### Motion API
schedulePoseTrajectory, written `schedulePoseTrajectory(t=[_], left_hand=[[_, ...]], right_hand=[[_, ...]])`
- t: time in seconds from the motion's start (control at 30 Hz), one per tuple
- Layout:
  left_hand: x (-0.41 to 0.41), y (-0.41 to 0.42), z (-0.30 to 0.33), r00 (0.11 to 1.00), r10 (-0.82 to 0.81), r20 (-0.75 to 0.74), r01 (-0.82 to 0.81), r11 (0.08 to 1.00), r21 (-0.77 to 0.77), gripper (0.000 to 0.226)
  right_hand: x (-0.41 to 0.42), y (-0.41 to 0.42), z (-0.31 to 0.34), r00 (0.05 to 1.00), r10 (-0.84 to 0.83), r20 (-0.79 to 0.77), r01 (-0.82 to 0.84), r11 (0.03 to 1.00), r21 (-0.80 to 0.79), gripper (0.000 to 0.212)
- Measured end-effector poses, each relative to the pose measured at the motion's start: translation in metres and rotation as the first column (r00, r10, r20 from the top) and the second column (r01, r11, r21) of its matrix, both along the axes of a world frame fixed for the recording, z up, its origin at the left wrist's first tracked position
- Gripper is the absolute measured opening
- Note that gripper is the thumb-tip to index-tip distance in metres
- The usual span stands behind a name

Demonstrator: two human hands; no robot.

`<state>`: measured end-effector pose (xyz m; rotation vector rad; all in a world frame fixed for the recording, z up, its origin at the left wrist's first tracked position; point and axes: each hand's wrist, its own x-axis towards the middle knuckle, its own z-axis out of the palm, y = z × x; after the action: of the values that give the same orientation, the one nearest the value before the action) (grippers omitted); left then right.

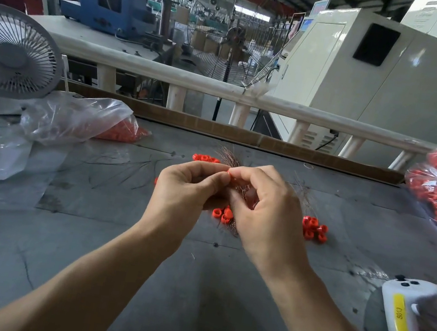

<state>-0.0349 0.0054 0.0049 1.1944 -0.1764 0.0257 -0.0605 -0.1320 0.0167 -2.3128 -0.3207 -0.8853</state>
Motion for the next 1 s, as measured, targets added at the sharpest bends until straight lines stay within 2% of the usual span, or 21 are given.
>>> schedulePoseTrajectory(t=[0.13, 0.33, 0.43, 0.73, 1.0], left_hand=[[0.0001, -0.0017, -0.0026, 0.996, -0.059, -0.069, 0.057, 0.998, -0.034, 0.012], [0.0024, 0.0027, -0.0032, 0.96, -0.215, -0.177, 0.197, 0.974, -0.113, 0.021], [0.0041, 0.0026, -0.0023, 0.95, -0.243, -0.196, 0.22, 0.967, -0.129, 0.025], [0.0018, 0.0004, 0.001, 0.919, -0.303, -0.253, 0.253, 0.945, -0.209, 0.016], [-0.0006, 0.0002, 0.0025, 0.931, -0.278, -0.236, 0.244, 0.956, -0.163, 0.021]], right_hand=[[-0.0008, 0.0055, -0.0023, 0.985, -0.114, 0.128, 0.126, 0.988, -0.087, 0.011], [-0.0003, 0.0052, -0.0045, 0.964, -0.139, 0.225, 0.176, 0.973, -0.151, 0.006], [0.0011, 0.004, -0.004, 0.962, -0.136, 0.235, 0.178, 0.97, -0.166, 0.009], [0.0045, 0.0009, -0.0051, 0.957, -0.136, 0.257, 0.178, 0.972, -0.151, 0.012], [0.005, -0.0002, -0.0048, 0.948, -0.118, 0.294, 0.177, 0.967, -0.183, 0.008]])
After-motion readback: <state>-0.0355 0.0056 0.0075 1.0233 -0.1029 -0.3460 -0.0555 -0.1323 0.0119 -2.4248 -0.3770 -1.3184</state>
